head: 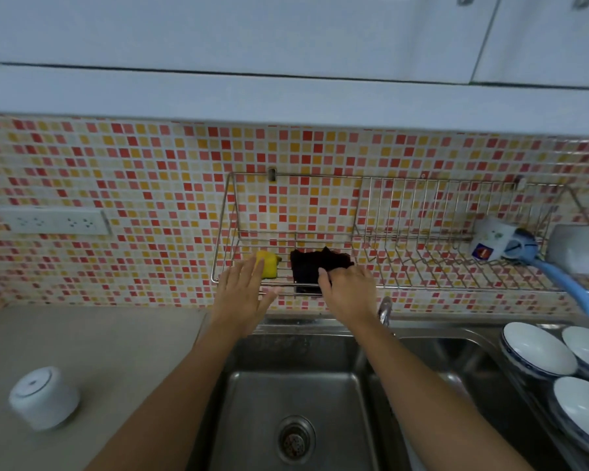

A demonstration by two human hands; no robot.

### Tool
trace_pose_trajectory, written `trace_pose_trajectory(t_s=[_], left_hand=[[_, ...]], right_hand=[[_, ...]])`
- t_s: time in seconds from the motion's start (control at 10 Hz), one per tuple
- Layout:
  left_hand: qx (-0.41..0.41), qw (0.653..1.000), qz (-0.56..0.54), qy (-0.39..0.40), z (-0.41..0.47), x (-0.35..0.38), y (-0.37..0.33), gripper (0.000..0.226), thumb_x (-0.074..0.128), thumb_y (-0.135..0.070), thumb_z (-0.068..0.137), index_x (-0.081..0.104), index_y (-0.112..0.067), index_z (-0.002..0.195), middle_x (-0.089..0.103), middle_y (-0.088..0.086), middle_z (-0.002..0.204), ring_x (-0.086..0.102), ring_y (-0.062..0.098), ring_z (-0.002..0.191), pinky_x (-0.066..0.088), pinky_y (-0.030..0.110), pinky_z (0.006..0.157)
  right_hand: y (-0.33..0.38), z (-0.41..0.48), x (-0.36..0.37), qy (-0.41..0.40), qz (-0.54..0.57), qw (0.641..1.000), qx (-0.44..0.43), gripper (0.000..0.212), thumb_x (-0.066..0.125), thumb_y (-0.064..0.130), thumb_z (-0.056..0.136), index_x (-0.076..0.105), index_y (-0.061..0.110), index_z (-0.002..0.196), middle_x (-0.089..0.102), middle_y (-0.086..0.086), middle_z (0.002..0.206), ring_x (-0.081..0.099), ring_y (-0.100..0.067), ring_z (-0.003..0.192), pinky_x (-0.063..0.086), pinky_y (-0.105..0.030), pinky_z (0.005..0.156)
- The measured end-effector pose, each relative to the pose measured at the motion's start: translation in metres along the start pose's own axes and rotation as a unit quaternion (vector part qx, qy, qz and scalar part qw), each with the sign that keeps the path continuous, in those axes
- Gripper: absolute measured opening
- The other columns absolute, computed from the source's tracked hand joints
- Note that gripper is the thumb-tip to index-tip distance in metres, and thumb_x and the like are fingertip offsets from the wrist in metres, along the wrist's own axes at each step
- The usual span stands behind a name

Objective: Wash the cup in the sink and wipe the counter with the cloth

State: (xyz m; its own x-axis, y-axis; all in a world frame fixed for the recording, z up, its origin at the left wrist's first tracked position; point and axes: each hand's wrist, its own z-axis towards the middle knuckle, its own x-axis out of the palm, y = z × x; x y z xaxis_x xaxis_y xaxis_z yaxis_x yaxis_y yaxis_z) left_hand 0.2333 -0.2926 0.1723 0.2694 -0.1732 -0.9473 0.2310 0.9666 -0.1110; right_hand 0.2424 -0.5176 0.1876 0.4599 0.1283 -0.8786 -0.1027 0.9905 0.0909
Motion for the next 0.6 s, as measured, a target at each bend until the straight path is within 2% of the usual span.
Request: trace_pose_trajectory(t_s=[0.1, 0.2, 0.3, 0.4, 0.5, 0.6], left_hand=[[0.0, 0.998, 0.061, 0.02, -0.015, 0.003, 0.003, 0.091, -0.011, -0.074, 0.079, -0.017, -0.015, 0.149, -0.016, 0.008, 0.159, -0.018, 0.028, 0.145, -0.016, 0.041, 0.113], [-0.005, 0.996, 0.074, 0.059, -0.029, 0.0, 0.005, 0.104, -0.018, -0.079, 0.07, -0.018, -0.012, 0.15, -0.018, 0.012, 0.159, -0.02, 0.031, 0.144, -0.012, 0.044, 0.116], [0.001, 0.997, 0.019, 0.075, -0.047, -0.012, 0.004, 0.111, -0.016, -0.085, 0.066, -0.019, -0.013, 0.15, -0.022, 0.009, 0.158, -0.021, 0.028, 0.145, -0.008, 0.044, 0.119], [-0.001, 0.996, 0.021, 0.088, -0.072, -0.032, 0.001, 0.095, 0.017, -0.074, 0.087, -0.019, -0.013, 0.15, -0.021, 0.008, 0.159, -0.018, 0.028, 0.147, -0.004, 0.044, 0.12], [-0.019, 0.994, 0.017, 0.108, -0.088, -0.059, 0.007, 0.091, 0.03, -0.065, 0.093, -0.016, -0.013, 0.151, -0.018, 0.008, 0.16, -0.014, 0.028, 0.148, -0.001, 0.044, 0.121], [-0.014, 0.995, -0.005, 0.096, -0.091, -0.086, 0.01, 0.088, 0.034, -0.061, 0.094, -0.013, -0.015, 0.152, -0.013, 0.006, 0.161, -0.01, 0.026, 0.149, 0.003, 0.044, 0.122]], right_hand=[[0.002, -0.021, 0.003, 0.017, 0.025, 1.0, 0.006, 0.057, 0.014, 0.044, 0.102, 0.062, 0.021, 0.124, 0.065, 0.001, 0.123, 0.056, -0.019, 0.114, 0.032, -0.04, 0.102], [0.005, -0.037, -0.006, 0.084, 0.038, 0.995, 0.028, 0.057, 0.013, 0.045, 0.103, 0.028, 0.017, 0.15, 0.032, -0.003, 0.155, 0.024, -0.02, 0.144, 0.002, -0.041, 0.119], [0.007, -0.048, -0.019, 0.136, 0.08, 0.987, 0.025, 0.062, 0.014, 0.046, 0.102, 0.009, 0.011, 0.153, 0.008, -0.005, 0.161, 0.0, -0.019, 0.149, -0.007, -0.037, 0.119], [0.005, -0.055, -0.044, 0.195, 0.098, 0.976, 0.028, 0.063, 0.016, 0.045, 0.103, 0.005, 0.008, 0.153, 0.002, -0.007, 0.162, -0.002, -0.02, 0.149, 0.0, -0.036, 0.12], [0.016, -0.076, -0.072, 0.228, 0.086, 0.969, 0.029, 0.061, 0.02, 0.042, 0.103, 0.009, 0.008, 0.153, 0.006, -0.008, 0.161, 0.005, -0.023, 0.148, 0.004, -0.041, 0.118], [0.027, -0.084, -0.094, 0.24, 0.076, 0.967, 0.031, 0.062, 0.024, 0.043, 0.102, 0.011, 0.01, 0.153, 0.008, -0.007, 0.161, 0.007, -0.025, 0.148, 0.007, -0.045, 0.118]])
